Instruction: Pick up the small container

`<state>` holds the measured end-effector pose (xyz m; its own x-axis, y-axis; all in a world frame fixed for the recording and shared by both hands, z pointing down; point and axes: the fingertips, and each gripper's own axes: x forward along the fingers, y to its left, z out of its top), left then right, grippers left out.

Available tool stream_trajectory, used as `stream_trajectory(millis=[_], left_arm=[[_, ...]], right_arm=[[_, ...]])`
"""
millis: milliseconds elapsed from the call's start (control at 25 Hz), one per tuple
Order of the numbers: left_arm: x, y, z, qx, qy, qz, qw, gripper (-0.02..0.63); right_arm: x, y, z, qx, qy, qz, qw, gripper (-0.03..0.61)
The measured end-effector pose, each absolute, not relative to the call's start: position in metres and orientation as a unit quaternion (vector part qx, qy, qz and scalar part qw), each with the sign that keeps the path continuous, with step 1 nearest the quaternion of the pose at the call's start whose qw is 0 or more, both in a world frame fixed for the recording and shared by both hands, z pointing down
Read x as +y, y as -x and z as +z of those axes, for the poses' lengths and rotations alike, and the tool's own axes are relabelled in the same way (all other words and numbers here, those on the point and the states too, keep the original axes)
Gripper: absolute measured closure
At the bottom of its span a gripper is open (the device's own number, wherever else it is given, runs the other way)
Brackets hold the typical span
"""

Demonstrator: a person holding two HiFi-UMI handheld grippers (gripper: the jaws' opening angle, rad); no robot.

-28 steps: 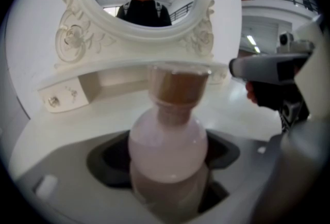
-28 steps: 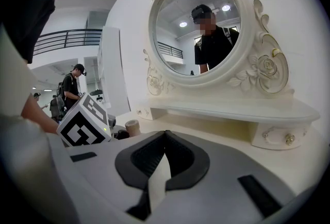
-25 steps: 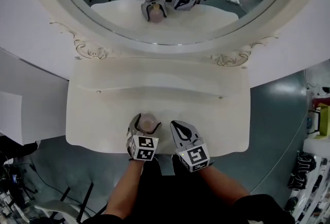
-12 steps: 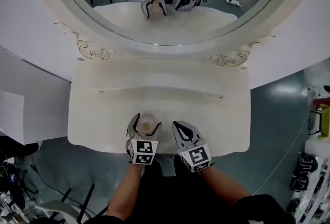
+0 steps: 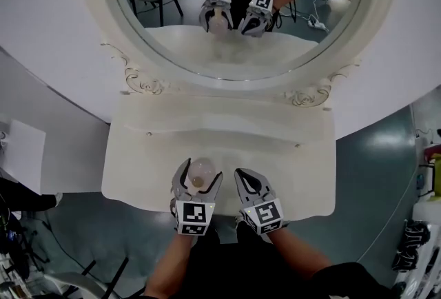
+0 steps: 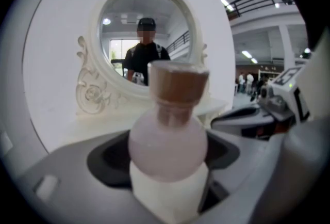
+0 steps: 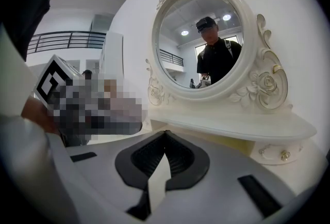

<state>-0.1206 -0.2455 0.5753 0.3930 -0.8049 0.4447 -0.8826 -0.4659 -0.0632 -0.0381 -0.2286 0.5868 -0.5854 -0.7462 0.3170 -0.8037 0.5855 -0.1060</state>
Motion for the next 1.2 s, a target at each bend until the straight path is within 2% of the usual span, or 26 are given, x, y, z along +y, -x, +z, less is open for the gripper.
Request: stream_trajectory(millis=[840,1200], left_arm=[[-0.260,0.117,0.466,-0.511,-0.849,0.135,0.026,0.215],[-0.255,0.121,0.464,-0.506,-0.853,0.125,0.034,0.215]], right_arm=[[-0.272,0.029,0.468,-0.876,-0.481,0.010,0.037,0.583],[-0.266,0.028,0.462,-0.872,-0.486,-0.001,0.061,0.584]])
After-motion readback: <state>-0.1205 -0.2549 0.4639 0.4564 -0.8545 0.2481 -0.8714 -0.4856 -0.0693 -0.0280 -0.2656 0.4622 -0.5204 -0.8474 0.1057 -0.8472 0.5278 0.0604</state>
